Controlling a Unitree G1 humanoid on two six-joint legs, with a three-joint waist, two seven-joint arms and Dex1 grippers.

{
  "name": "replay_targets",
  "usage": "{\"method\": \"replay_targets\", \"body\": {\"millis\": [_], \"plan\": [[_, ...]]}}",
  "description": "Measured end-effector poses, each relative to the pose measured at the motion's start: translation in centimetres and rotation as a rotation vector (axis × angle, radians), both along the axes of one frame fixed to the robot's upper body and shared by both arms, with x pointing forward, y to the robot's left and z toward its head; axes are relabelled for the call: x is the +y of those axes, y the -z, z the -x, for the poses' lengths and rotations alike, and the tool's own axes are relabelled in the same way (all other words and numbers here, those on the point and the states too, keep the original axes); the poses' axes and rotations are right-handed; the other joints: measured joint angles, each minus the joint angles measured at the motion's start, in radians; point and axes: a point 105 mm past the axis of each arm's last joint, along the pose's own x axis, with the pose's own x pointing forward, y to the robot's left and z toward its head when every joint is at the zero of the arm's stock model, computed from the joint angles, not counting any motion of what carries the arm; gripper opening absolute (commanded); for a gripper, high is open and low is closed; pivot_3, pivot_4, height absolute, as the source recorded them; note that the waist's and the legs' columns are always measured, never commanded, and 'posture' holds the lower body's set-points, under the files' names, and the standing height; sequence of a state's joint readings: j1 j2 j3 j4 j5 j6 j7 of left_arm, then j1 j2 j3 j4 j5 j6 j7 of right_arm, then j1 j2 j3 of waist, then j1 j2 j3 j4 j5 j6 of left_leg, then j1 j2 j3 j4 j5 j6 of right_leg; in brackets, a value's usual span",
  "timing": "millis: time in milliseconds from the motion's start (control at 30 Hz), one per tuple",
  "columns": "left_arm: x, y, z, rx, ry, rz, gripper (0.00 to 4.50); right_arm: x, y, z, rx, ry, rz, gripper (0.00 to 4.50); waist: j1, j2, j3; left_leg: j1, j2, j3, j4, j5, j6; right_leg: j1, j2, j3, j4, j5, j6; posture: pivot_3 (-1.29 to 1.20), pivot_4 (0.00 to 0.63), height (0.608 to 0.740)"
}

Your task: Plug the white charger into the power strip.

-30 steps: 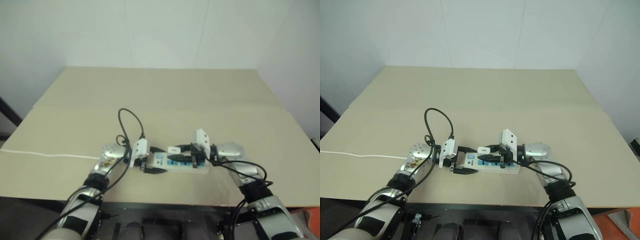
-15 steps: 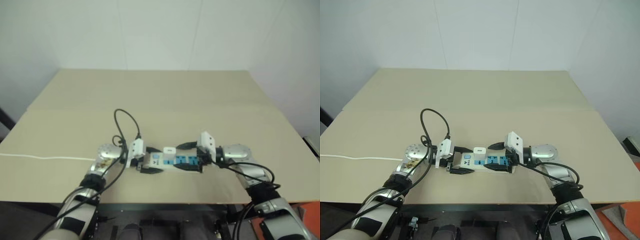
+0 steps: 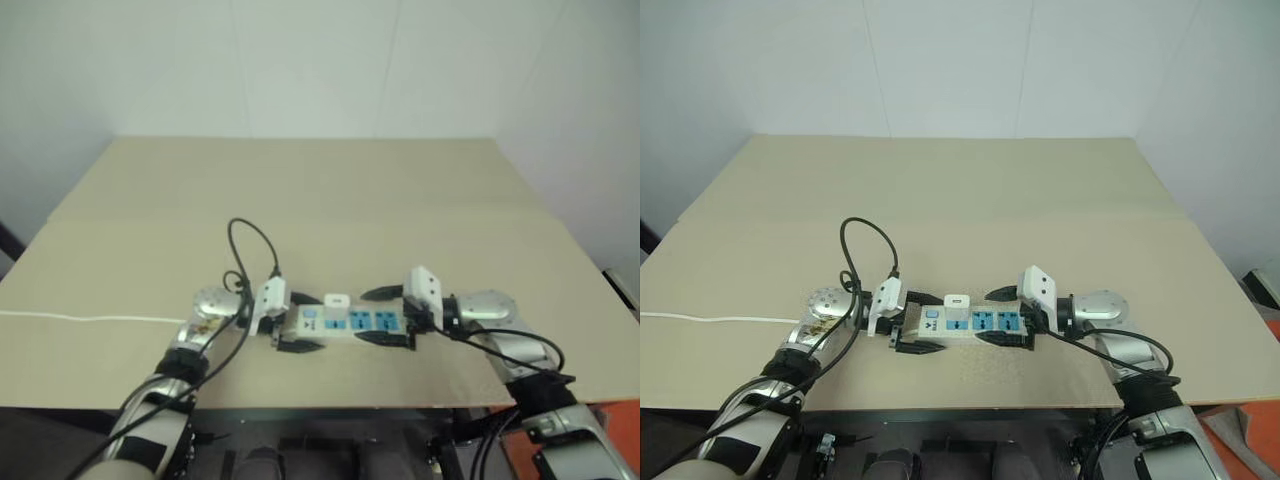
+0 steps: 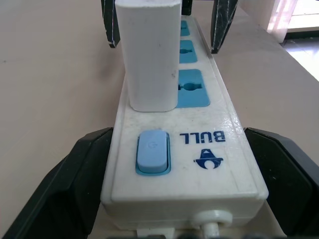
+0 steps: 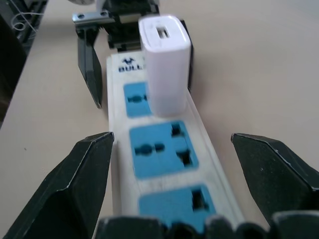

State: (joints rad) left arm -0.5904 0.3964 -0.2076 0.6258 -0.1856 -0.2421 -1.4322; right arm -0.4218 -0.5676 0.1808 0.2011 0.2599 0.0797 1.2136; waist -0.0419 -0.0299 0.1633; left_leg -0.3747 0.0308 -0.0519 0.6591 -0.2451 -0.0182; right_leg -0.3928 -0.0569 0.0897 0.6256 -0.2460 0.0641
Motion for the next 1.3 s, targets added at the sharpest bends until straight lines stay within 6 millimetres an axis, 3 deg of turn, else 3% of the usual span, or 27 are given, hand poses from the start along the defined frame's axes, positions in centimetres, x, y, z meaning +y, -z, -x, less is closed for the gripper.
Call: {"method": "replay_targets", "body": {"millis": [133, 267, 467, 633, 867, 1300], "plan": [[0.7, -1.0, 0.5, 0.041, 0.008, -0.001, 4.46, -0.2, -0.5, 0.4, -0.014, -0.009, 0.021, 4.5, -0.004, 0.005, 0.009, -0.016, 0.0, 0.0, 0.001, 0.001, 0.0, -0.018, 0.001, 0.002, 0.005, 0.001, -0.001, 0.0, 0.15, 0.74], [1.7, -2.9, 1.3, 0.05, 0.036, 0.004, 4.46, -1.1, -3.2, 0.9, -0.083, -0.003, 0.006, 4.5, -0.001, 0.007, 0.014, -0.026, 0.0, 0.0, 0.001, 0.001, 0.0, -0.029, 0.001, 0.001, 0.007, 0.005, -0.008, 0.0, 0.15, 0.74], [4.0, -5.7, 1.4, 0.0, -0.013, 0.025, 4.46, -4.4, -6.4, 2.3, -0.138, 0.067, -0.007, 4.5, 0.007, 0.007, 0.017, -0.027, -0.001, 0.0, 0.001, 0.001, 0.0, -0.029, 0.0, 0.001, 0.005, 0.005, -0.008, 0.0, 0.15, 0.74], [5.5, -6.4, 1.3, -0.019, -0.062, 0.0, 4.46, -6.7, -7.9, 3.7, -0.152, 0.134, 0.001, 4.5, 0.005, 0.007, 0.018, -0.026, -0.001, 0.0, 0.001, 0.001, 0.0, -0.029, 0.0, 0.001, 0.005, 0.004, -0.006, 0.0, 0.15, 0.74], [8.1, -8.4, 1.4, -0.074, -0.166, -0.017, 4.46, -9.3, -7.3, 6.3, -0.093, 0.26, 0.012, 4.5, 0.002, 0.006, 0.019, -0.026, -0.001, 0.001, 0.001, 0.001, 0.0, -0.028, 0.0, 0.001, 0.005, 0.004, -0.005, 0.0, 0.15, 0.74], [8.9, -7.7, 2.1, -0.032, -0.247, -0.04, 4.46, -10.1, -6.8, 6.1, -0.097, 0.376, 0.041, 4.5, 0.002, 0.006, 0.019, -0.025, 0.0, 0.001, 0.001, 0.001, 0.0, -0.027, 0.001, 0.002, 0.006, 0.003, -0.005, 0.0, 0.15, 0.74]]}}
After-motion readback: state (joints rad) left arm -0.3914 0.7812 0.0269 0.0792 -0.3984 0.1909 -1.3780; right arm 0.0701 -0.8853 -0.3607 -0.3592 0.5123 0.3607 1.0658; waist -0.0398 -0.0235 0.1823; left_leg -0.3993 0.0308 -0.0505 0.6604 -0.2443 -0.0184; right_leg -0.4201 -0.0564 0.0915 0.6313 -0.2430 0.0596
